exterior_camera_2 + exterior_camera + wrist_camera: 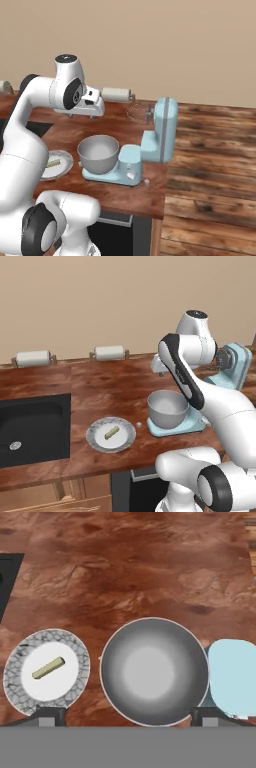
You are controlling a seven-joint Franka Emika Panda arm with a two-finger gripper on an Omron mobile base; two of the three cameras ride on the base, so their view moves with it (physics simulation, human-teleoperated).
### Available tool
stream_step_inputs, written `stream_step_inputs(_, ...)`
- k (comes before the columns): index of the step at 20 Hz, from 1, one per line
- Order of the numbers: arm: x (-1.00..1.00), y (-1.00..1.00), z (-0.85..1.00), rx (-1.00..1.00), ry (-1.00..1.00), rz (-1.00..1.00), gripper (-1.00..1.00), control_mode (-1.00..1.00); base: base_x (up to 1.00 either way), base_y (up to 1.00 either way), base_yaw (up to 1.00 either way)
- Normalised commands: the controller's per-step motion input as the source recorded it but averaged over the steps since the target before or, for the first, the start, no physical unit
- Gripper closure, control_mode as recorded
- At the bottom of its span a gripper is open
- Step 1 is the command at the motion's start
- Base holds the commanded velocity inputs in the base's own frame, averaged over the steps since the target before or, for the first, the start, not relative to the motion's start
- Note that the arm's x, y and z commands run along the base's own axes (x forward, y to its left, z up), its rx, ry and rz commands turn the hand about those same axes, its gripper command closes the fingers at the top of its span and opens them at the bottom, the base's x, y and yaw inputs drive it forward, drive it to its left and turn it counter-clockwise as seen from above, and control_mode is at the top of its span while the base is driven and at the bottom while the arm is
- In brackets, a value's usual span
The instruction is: Add butter and sugar cubes to the stand mixer bowl and then turn on the stand mixer to begin making frosting.
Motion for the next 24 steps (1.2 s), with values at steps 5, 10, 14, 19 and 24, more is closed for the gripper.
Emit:
stream_step_inputs(5,0.0,0.0,0.0,0.0,0.0,0.0,-1.0,1.0,0.28,0.43,0.0)
stream_step_inputs(10,0.0,0.0,0.0,0.0,0.0,0.0,-1.0,1.0,0.35,0.41,0.0)
stream_step_inputs(14,0.0,0.0,0.0,0.0,0.0,0.0,-1.0,1.0,0.45,0.29,0.0)
stream_step_inputs(19,0.0,0.0,0.0,0.0,0.0,0.0,-1.0,1.0,0.53,0.17,0.0)
stream_step_inputs(24,0.0,0.0,0.0,0.0,0.0,0.0,-1.0,1.0,0.62,0.34,0.0)
